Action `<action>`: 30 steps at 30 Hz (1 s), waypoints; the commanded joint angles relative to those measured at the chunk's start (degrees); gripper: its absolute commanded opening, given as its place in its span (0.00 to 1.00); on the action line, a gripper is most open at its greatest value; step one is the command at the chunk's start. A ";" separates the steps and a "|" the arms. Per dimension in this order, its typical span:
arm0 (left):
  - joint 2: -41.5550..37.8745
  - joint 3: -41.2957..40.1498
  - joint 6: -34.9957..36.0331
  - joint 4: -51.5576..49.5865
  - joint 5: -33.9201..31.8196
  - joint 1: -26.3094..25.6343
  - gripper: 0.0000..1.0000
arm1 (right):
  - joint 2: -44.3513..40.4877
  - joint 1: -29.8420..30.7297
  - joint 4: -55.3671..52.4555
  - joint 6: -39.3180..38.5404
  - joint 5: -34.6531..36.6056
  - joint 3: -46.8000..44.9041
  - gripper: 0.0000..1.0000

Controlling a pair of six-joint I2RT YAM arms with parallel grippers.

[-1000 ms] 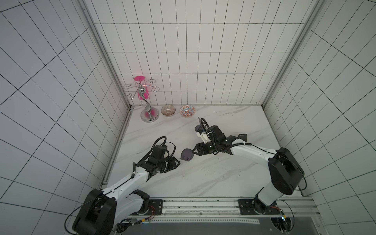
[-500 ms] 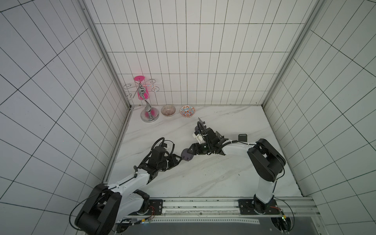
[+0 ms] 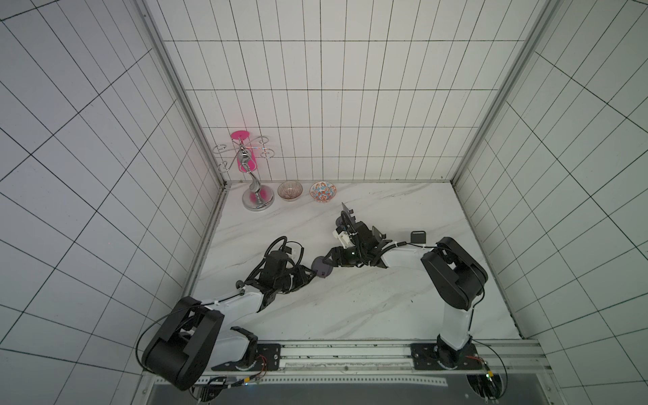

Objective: Open the phone stand
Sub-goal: Pick up the phone stand at the center of the board.

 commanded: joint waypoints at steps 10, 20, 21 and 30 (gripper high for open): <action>4.44 5.51 4.92 -1.99 2.37 0.26 0.25 | 4.72 -0.47 3.89 0.94 -1.84 0.69 0.55; 8.82 7.17 6.60 -1.65 3.60 0.24 0.24 | 6.23 -0.70 6.66 1.83 -3.69 1.37 0.49; 9.13 7.33 6.91 -1.85 3.64 0.24 0.24 | 6.44 -0.78 6.66 1.83 -3.91 1.56 0.45; 10.63 8.10 8.48 -2.10 4.95 0.67 0.24 | 7.24 -0.85 9.29 3.47 -6.25 0.67 0.21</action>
